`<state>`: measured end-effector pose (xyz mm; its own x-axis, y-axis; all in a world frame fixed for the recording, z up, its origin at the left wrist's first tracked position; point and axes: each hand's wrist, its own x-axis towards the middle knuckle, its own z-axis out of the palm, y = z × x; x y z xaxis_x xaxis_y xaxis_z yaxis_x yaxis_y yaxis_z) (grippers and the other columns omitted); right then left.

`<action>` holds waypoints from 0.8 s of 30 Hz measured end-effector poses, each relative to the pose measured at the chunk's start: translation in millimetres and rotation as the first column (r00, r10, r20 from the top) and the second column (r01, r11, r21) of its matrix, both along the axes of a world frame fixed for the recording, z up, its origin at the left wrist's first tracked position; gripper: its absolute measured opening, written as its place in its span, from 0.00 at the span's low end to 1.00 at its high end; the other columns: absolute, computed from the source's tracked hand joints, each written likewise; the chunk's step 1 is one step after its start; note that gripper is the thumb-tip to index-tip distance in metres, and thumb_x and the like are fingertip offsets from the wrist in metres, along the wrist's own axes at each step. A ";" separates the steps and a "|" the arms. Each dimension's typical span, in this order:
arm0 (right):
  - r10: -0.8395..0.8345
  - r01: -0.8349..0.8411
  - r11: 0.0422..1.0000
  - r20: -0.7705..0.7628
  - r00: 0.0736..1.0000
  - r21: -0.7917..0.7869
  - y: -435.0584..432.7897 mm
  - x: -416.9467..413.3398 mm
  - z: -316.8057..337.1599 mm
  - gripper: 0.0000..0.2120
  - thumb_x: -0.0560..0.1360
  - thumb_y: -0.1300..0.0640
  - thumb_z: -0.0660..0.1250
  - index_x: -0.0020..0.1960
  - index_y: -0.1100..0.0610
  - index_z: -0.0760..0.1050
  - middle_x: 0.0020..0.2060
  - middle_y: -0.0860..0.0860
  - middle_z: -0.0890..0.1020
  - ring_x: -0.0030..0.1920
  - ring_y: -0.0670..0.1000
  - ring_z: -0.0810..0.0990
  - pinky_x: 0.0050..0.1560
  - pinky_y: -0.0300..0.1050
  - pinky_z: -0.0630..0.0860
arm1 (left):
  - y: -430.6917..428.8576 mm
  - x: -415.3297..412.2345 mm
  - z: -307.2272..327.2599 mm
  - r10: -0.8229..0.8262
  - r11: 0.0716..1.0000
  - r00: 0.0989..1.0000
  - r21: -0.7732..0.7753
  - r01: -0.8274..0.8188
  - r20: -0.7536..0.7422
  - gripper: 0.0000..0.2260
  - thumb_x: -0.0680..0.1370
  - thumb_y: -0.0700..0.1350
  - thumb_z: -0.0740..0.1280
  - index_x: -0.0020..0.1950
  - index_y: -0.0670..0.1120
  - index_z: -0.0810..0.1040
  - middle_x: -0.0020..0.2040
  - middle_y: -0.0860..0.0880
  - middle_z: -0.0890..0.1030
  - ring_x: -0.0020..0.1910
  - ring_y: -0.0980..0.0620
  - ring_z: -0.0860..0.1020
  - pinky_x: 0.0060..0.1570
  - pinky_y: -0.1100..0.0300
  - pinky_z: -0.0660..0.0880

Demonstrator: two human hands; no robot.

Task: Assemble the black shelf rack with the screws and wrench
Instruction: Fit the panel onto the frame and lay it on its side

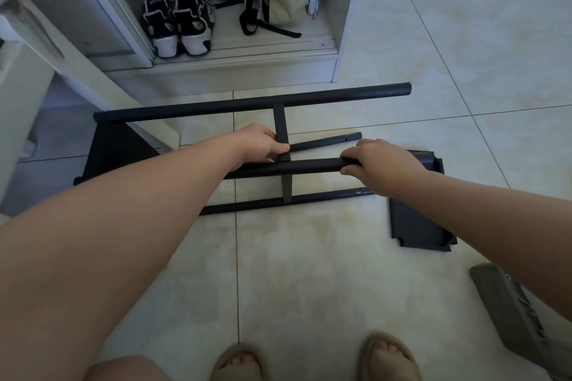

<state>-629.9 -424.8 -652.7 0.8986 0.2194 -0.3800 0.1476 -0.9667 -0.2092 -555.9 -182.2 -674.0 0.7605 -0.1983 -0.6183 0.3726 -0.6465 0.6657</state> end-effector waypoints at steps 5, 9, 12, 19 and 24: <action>-0.020 0.020 1.000 0.005 1.000 -0.012 0.1 2.7 -4.7 0.11 0.85 0.48 0.59 0.53 0.53 0.76 0.49 0.51 0.75 0.49 0.55 0.75 0.53 0.52 0.72 | 0.0 0.1 0.6 -0.012 0.999 1.000 0.038 0.012 0.017 0.08 0.78 0.50 0.72 0.48 0.46 0.80 0.48 0.47 0.84 0.55 0.46 0.82 0.65 0.49 0.75; -0.067 0.068 0.997 0.019 0.998 -0.036 2.0 10.6 -9.5 0.11 0.85 0.49 0.57 0.51 0.52 0.74 0.48 0.50 0.75 0.47 0.55 0.73 0.68 0.62 0.63 | -0.3 4.4 3.2 -0.015 0.995 0.999 0.101 0.012 0.036 0.15 0.78 0.53 0.71 0.57 0.43 0.81 0.53 0.45 0.83 0.58 0.44 0.80 0.66 0.47 0.73; -0.056 0.056 0.998 0.001 0.998 -0.043 2.8 13.6 -14.5 0.10 0.86 0.49 0.55 0.56 0.51 0.73 0.49 0.49 0.74 0.50 0.55 0.74 0.73 0.68 0.56 | 0.0 4.4 3.0 -0.017 0.993 0.999 0.114 0.012 0.048 0.17 0.78 0.54 0.71 0.60 0.43 0.81 0.56 0.45 0.83 0.59 0.43 0.79 0.66 0.48 0.73; -0.060 0.060 0.998 -0.014 0.998 -0.018 -0.9 21.0 -17.6 0.12 0.86 0.49 0.54 0.63 0.50 0.73 0.55 0.51 0.77 0.57 0.57 0.75 0.73 0.68 0.54 | -1.5 1.6 2.9 -0.055 0.985 0.994 0.166 0.038 0.097 0.17 0.80 0.55 0.67 0.53 0.42 0.84 0.51 0.44 0.82 0.53 0.44 0.79 0.54 0.55 0.73; -0.012 0.012 1.000 0.028 1.000 -0.027 -1.0 25.4 -16.3 0.09 0.86 0.49 0.55 0.50 0.48 0.70 0.45 0.47 0.73 0.49 0.55 0.73 0.61 0.60 0.65 | 0.7 4.0 7.2 -0.035 0.979 0.996 0.205 0.018 0.082 0.18 0.81 0.54 0.67 0.59 0.40 0.82 0.60 0.41 0.80 0.59 0.41 0.77 0.62 0.53 0.71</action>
<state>-604.5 -425.8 -669.0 0.9113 0.1986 -0.3606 0.1414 -0.9737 -0.1787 -551.9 -181.6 -666.8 0.8081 -0.0955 -0.5813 0.3012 -0.7810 0.5470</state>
